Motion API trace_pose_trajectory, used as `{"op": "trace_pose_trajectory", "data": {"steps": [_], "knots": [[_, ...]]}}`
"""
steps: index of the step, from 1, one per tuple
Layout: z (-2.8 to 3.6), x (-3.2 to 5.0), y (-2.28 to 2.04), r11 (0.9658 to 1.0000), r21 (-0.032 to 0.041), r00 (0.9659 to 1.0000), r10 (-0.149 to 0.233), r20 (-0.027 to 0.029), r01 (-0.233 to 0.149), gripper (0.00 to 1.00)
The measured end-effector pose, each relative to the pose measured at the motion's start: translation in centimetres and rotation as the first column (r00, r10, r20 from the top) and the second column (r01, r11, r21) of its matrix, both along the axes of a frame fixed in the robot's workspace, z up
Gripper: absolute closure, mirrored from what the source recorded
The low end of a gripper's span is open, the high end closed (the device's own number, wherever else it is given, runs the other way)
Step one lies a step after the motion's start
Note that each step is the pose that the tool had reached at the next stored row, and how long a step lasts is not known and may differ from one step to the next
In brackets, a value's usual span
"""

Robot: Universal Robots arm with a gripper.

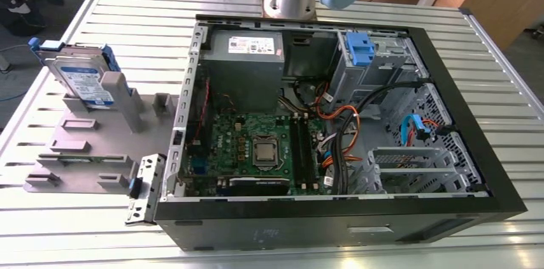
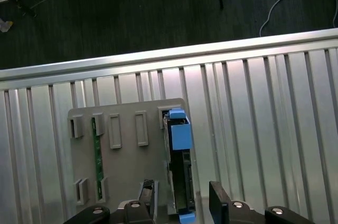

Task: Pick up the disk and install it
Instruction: 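Pick up the disk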

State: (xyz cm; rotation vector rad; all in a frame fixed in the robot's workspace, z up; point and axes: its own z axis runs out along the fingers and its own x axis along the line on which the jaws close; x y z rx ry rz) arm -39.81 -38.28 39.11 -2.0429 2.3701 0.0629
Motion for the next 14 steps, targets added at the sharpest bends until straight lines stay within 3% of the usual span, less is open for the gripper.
{"op": "trace_pose_trajectory", "data": {"steps": [8, 14], "knots": [[-0.61, 0.00, 0.00, 1.0000, -0.0001, 1.0000, 0.000, -0.0001, 0.000, 0.47], [-1.53, 0.00, 0.00, 1.0000, -0.0001, 1.0000, 0.000, -0.0002, 0.000, 0.47]]}}
